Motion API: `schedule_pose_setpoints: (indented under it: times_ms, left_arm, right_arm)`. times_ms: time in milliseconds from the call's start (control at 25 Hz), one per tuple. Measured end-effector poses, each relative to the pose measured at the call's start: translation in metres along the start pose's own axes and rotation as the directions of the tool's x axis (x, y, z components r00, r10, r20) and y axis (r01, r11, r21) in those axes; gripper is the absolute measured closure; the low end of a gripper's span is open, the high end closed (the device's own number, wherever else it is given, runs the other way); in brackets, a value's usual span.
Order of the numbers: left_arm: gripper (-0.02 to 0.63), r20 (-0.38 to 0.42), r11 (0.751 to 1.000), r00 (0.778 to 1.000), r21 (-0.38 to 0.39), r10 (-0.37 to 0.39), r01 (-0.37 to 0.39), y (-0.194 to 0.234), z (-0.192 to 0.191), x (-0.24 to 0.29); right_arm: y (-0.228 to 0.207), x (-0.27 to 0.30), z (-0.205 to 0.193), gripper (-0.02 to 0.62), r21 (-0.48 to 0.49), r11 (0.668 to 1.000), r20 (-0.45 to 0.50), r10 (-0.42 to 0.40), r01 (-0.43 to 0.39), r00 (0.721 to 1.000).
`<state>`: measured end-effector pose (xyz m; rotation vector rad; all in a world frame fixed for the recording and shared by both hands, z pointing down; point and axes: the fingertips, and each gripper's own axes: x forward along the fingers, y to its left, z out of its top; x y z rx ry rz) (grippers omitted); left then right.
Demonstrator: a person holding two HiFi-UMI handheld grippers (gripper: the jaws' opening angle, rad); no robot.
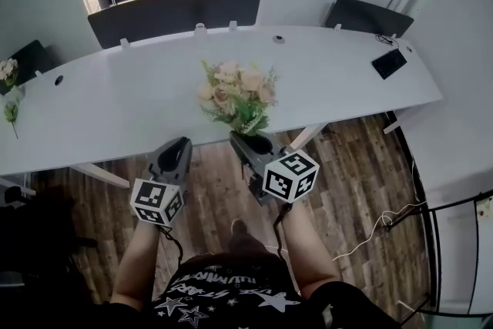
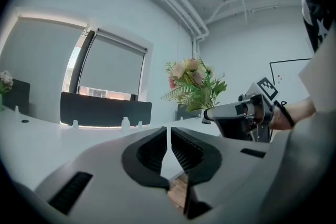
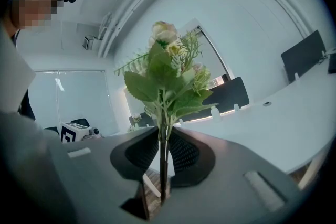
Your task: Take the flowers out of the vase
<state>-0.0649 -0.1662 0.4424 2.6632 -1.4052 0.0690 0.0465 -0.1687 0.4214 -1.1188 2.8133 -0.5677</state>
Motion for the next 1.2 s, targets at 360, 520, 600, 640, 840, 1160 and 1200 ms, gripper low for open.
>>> schedule_pose_setpoints:
  times_ms: [360, 520, 600, 640, 840, 1160, 1200]
  left_arm:
    - [0.575, 0.014, 0.999, 0.999, 0.01, -0.048, 0.048, -0.019, 0.001, -0.066]
    - [0.575, 0.027, 0.998, 0.998, 0.01, -0.06, 0.06, -0.026, -0.002, -0.093]
    - [0.575, 0.035, 0.998, 0.997, 0.012, -0.07, 0.069, -0.031, -0.001, -0.102]
    - [0.575, 0.041, 0.997, 0.996, 0.013, -0.075, 0.074, -0.034, 0.0, -0.107]
    - [0.575, 0.057, 0.996, 0.995, 0.015, -0.084, 0.084, -0.041, -0.001, -0.129]
    - [0.575, 0.063, 0.997, 0.995, 0.01, -0.077, 0.077, -0.039, -0.003, -0.156]
    - [0.575, 0.064, 0.997, 0.995, 0.009, -0.076, 0.076, -0.038, -0.003, -0.16]
  right_arm:
    - [0.057, -0.031, -0.024, 0.54, 0.002, 0.999, 0.008, -0.046, 0.046, 0.999]
    - [0.085, -0.042, -0.036, 0.54, -0.016, 0.999, 0.012, -0.049, 0.049, 0.999]
    - [0.095, -0.048, -0.041, 0.54, -0.019, 0.999, 0.013, -0.05, 0.051, 0.999]
    - [0.099, -0.051, -0.043, 0.54, -0.019, 0.998, 0.015, -0.052, 0.052, 0.999]
    - [0.12, -0.062, -0.056, 0.54, -0.017, 0.998, 0.016, -0.055, 0.055, 0.998]
    - [0.142, -0.068, -0.063, 0.54, -0.008, 0.999, 0.032, -0.044, 0.045, 0.999]
    - [0.146, -0.067, -0.064, 0.54, -0.008, 0.999, 0.033, -0.04, 0.04, 0.999]
